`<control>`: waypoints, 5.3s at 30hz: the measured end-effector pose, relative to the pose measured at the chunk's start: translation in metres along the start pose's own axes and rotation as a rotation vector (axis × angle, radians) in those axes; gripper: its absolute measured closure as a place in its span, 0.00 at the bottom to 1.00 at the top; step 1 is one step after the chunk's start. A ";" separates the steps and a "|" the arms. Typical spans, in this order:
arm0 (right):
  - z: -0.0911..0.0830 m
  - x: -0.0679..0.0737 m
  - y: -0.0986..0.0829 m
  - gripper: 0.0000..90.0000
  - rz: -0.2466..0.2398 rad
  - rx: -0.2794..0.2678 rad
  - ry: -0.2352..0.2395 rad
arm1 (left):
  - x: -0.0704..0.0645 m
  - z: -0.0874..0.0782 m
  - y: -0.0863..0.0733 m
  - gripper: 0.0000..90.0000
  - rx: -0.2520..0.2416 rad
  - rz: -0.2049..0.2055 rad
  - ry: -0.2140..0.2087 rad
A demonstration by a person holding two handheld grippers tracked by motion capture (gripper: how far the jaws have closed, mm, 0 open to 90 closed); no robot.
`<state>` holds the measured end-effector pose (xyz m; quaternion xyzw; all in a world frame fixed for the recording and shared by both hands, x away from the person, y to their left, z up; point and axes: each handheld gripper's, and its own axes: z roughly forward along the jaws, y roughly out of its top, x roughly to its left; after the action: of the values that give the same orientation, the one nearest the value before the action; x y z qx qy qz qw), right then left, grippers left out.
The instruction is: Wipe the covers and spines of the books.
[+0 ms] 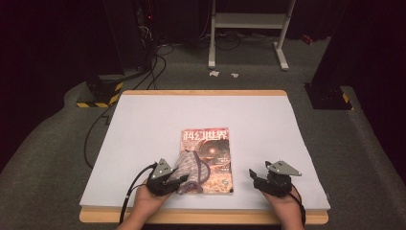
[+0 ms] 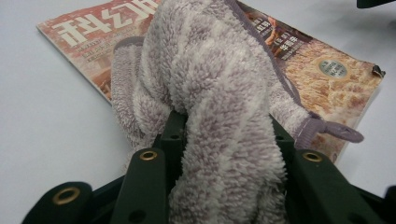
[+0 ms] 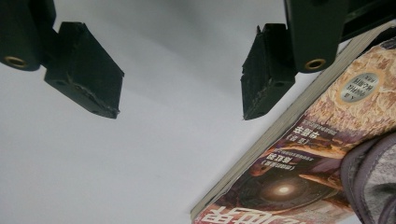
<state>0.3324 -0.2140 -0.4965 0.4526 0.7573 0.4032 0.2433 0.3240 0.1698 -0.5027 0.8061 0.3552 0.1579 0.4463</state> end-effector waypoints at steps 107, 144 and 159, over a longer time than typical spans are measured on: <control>-0.006 -0.010 -0.014 0.42 0.027 0.044 -0.018 | -0.013 0.018 0.010 0.67 0.023 0.050 -0.084; -0.005 -0.006 -0.009 0.22 -0.055 0.014 -0.001 | 0.036 0.004 0.013 0.67 -0.012 -0.077 0.013; -0.007 -0.004 -0.008 0.13 -0.053 -0.008 -0.015 | 0.048 0.041 0.036 0.67 0.022 -0.075 0.028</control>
<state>0.3251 -0.2224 -0.4986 0.4341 0.7656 0.3964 0.2614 0.3968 0.1667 -0.4983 0.7948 0.3932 0.1483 0.4378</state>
